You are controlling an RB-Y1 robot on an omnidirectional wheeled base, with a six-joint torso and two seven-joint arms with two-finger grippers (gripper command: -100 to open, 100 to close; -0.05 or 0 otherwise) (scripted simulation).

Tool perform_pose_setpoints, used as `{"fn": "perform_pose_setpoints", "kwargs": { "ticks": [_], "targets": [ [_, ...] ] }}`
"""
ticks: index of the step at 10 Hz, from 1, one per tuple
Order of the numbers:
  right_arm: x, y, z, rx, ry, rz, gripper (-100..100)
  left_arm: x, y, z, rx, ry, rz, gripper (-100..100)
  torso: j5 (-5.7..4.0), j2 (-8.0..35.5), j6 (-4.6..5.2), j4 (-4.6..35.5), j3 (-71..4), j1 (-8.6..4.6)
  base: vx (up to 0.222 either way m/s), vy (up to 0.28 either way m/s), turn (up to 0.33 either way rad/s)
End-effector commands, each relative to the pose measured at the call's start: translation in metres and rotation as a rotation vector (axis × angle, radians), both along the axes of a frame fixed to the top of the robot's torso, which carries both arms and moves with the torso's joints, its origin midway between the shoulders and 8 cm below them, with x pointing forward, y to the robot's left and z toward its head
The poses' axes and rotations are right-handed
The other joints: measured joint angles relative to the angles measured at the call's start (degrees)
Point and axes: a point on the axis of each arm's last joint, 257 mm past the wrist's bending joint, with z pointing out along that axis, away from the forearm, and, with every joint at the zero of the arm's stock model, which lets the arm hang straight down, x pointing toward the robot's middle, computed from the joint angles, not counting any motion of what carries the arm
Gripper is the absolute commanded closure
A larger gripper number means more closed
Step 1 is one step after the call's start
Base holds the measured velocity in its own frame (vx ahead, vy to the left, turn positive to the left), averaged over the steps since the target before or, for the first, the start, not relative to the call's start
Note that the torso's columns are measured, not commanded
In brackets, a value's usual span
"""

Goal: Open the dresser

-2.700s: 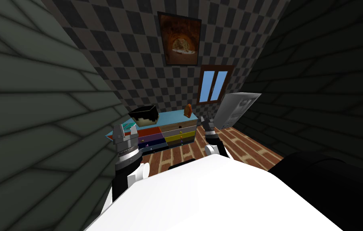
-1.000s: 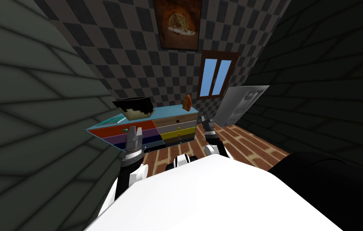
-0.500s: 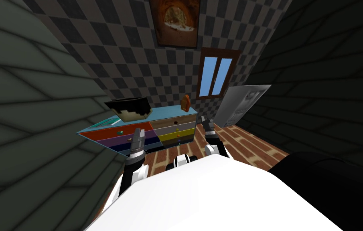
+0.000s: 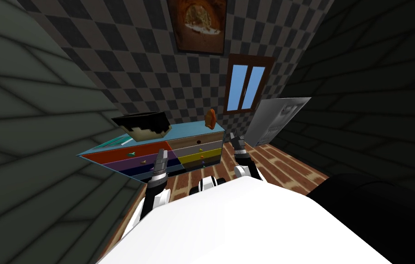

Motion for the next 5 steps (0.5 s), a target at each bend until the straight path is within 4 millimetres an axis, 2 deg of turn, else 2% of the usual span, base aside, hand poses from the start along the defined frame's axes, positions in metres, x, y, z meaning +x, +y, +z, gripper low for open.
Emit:
{"fn": "perform_pose_setpoints", "kwargs": {
  "ticks": [1,2,4,5],
  "targets": [
    [0.0,0.0,0.0,0.0,0.0,0.0,0,0.005,0.004,-0.024,0.005,0.033,-0.001,-100,0.0,0.0,0.0,0.0,0.0,0.02,0.078,-0.076,-0.002],
    [0.0,0.0,0.0,0.0,0.0,0.0,0,0.005,0.005,-0.026,0.005,0.037,0.0,-100,0.0,0.0,0.0,0.0,0.0,0.02,0.051,-0.053,0.003],
    [0.0,0.0,0.0,0.0,0.0,0.0,0,0.009,0.007,-0.043,0.006,0.061,0.0,-100,0.03,0.1,0.0,0.0,0.1,0.09,0.034,-0.059,-0.003],
    [0.0,0.0,0.0,0.0,0.0,0.0,0,0.009,0.007,-0.043,0.006,0.061,0.0,-100,0.0,0.1,0.0,0.0,0.1,-0.02,0.028,-0.049,0.002]
  ]
}}
